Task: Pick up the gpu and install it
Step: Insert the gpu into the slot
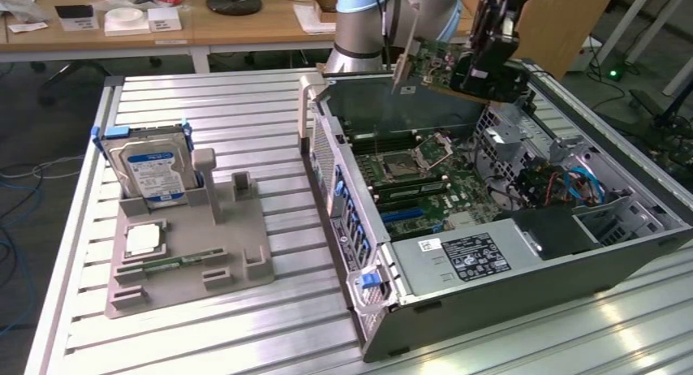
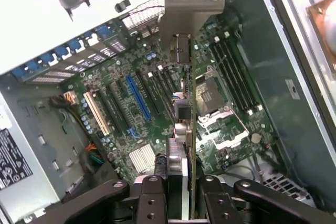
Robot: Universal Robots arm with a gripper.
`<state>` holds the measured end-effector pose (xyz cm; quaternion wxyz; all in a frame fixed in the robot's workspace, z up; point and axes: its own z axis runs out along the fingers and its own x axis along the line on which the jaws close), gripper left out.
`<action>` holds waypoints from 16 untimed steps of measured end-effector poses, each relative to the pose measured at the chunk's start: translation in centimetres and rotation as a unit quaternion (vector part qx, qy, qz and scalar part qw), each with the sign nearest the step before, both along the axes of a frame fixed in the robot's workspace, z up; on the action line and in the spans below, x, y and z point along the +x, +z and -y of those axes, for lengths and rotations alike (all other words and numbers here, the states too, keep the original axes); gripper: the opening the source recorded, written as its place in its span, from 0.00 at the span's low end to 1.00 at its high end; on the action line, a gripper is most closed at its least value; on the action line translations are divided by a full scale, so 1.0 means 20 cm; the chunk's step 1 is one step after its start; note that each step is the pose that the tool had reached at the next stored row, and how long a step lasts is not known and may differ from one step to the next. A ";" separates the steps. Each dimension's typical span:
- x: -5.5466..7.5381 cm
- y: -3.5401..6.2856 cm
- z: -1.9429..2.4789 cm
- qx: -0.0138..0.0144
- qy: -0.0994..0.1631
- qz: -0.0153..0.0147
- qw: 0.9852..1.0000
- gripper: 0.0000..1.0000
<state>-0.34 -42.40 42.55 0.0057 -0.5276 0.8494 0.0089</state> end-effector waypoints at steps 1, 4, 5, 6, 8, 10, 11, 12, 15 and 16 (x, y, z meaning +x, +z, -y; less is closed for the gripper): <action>0.00 0.000 0.000 0.000 0.009 0.000 1.000 0.28; 0.00 0.000 0.000 0.000 0.035 0.000 0.999 0.28; 0.00 0.000 0.000 0.000 0.044 0.000 0.999 0.28; 0.00 0.000 0.000 0.000 0.053 0.000 0.999 0.28; 0.00 0.000 0.000 0.000 0.071 0.000 0.997 0.28; 0.00 0.000 0.000 0.000 0.090 0.000 0.996 0.28; 0.00 0.000 0.000 0.000 0.099 0.000 0.995 0.28; 0.00 0.000 0.000 0.000 0.108 0.000 0.994 0.28; 0.00 -0.001 0.000 0.000 0.135 0.000 0.991 0.28; 0.00 -0.001 0.000 0.000 0.143 0.000 0.990 0.28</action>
